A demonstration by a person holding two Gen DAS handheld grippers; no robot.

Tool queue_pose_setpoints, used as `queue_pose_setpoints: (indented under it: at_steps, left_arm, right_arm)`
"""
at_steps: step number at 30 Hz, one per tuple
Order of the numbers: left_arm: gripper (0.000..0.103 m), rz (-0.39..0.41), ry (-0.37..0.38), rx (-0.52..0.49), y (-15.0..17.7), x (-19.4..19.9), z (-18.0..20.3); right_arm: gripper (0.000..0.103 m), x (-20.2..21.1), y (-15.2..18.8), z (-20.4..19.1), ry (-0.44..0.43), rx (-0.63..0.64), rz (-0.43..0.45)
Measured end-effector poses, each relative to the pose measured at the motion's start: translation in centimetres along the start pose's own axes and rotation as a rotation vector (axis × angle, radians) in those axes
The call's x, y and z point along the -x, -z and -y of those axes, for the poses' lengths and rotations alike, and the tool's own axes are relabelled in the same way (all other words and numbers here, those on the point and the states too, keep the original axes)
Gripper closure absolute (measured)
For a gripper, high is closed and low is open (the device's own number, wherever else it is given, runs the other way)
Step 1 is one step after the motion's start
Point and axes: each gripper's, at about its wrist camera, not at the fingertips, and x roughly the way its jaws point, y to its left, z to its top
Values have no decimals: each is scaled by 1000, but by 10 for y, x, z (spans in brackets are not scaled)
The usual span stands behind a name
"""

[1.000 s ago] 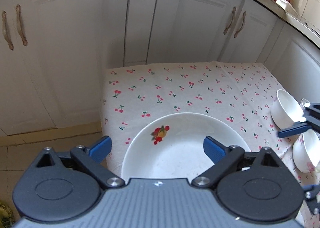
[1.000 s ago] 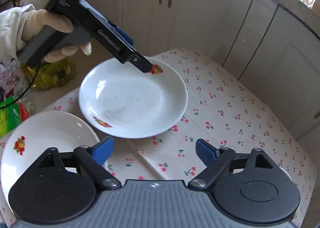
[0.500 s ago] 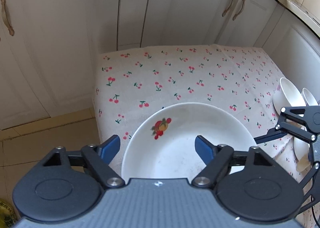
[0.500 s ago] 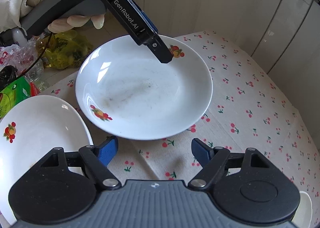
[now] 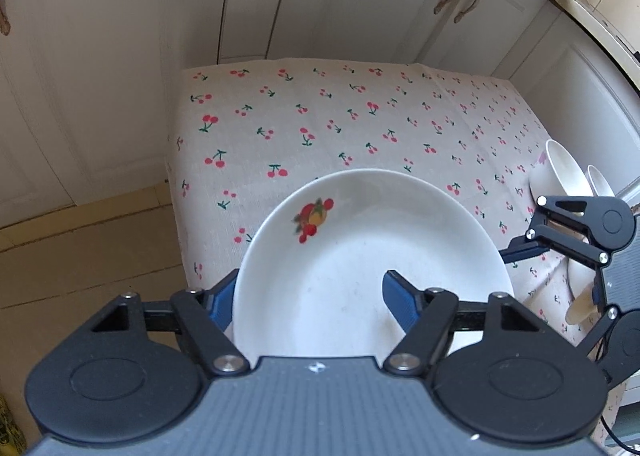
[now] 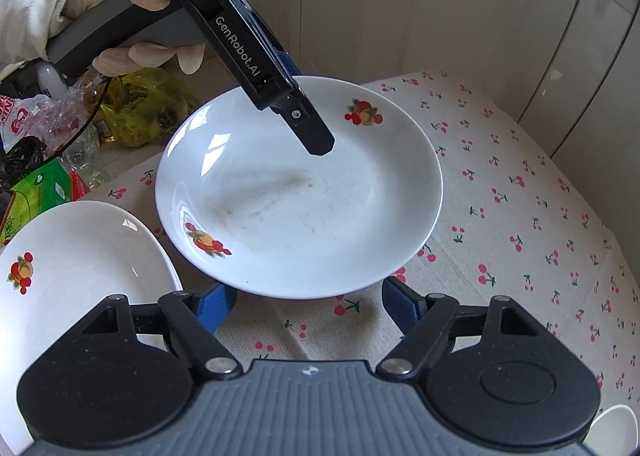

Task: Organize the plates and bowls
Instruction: 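Close the left tool on the rim of the shallow flowered dish, then lift the shallow flowered dish off the table with the left tool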

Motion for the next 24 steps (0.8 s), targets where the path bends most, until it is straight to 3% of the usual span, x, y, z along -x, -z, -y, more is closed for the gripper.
queue_pose_setpoints:
  at_steps: [9,16,24]
  left_arm:
    - [30,-24,39,30,-3,0,-5]
    - [29,-47,17,4,-7,-4,-1]
    - [23,-41,12,-16,-10,-10,1]
  right_arm:
    - [19,0,0,-1,-10,24,20]
    - [19,-3,-2,0,-26,8,16]
    - [12,-6,-3,1,-31,-16,14]
